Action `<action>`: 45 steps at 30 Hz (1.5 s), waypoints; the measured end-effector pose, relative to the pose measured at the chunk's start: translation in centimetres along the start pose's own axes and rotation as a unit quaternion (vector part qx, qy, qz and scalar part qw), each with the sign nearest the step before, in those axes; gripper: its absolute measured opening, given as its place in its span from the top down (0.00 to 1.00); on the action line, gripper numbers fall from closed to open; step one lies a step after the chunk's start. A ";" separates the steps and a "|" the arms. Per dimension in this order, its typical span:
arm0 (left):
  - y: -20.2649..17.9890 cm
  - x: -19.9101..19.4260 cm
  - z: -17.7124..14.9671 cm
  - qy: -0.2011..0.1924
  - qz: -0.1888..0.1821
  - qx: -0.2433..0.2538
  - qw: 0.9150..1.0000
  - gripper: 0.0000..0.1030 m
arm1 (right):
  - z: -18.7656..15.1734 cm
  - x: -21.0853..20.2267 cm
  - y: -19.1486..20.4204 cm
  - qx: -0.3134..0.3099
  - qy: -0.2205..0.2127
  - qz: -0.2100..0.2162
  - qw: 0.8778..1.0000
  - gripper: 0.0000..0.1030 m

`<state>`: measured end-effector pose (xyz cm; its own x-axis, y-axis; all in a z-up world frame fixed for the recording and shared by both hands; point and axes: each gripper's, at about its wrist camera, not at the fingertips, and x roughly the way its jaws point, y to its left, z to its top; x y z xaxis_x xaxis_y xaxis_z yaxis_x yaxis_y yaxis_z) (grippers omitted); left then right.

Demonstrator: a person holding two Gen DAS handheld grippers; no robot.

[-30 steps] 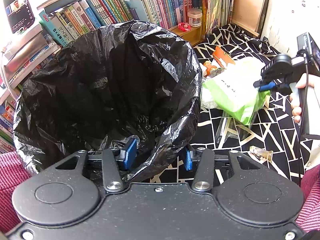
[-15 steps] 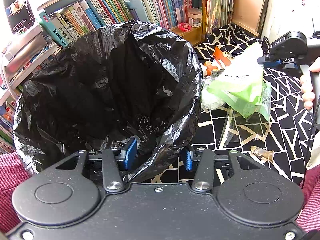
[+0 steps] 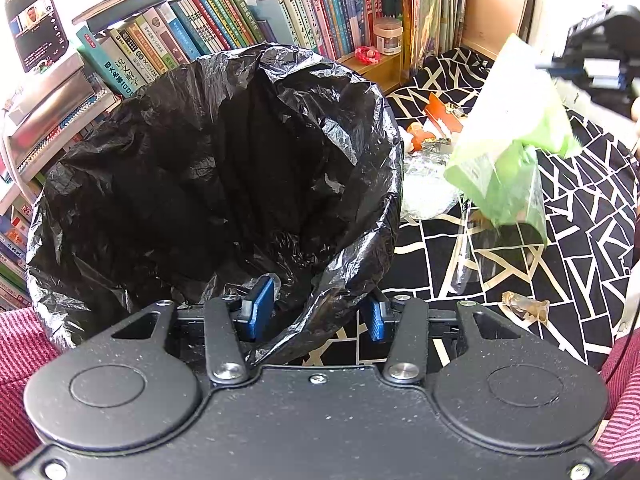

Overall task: Collect trash
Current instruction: 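Lift the snack bag with the right gripper and carry it over the garbage bag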

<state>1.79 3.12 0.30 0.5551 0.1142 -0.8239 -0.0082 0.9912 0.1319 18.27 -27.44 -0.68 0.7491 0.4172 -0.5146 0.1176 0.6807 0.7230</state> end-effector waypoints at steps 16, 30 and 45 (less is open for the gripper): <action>-0.2 0.1 -0.1 -0.003 0.003 0.005 1.000 0.58 | 2.7 -6.6 11.5 -0.024 0.004 0.268 0.963 0.96; -0.1 -0.1 -0.3 -0.009 0.001 0.007 1.000 0.58 | -0.8 -5.2 21.9 -0.106 0.138 0.395 0.902 0.96; 0.1 -0.1 -0.2 -0.010 -0.002 0.005 1.000 0.58 | -11.5 8.3 21.7 -0.199 0.381 0.162 0.888 0.96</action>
<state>1.51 3.20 0.28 0.5712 0.1085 -0.8136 0.0027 0.9910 0.1341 19.52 -2.33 5.42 0.0244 0.8128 -0.5821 -0.3777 0.5466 0.7474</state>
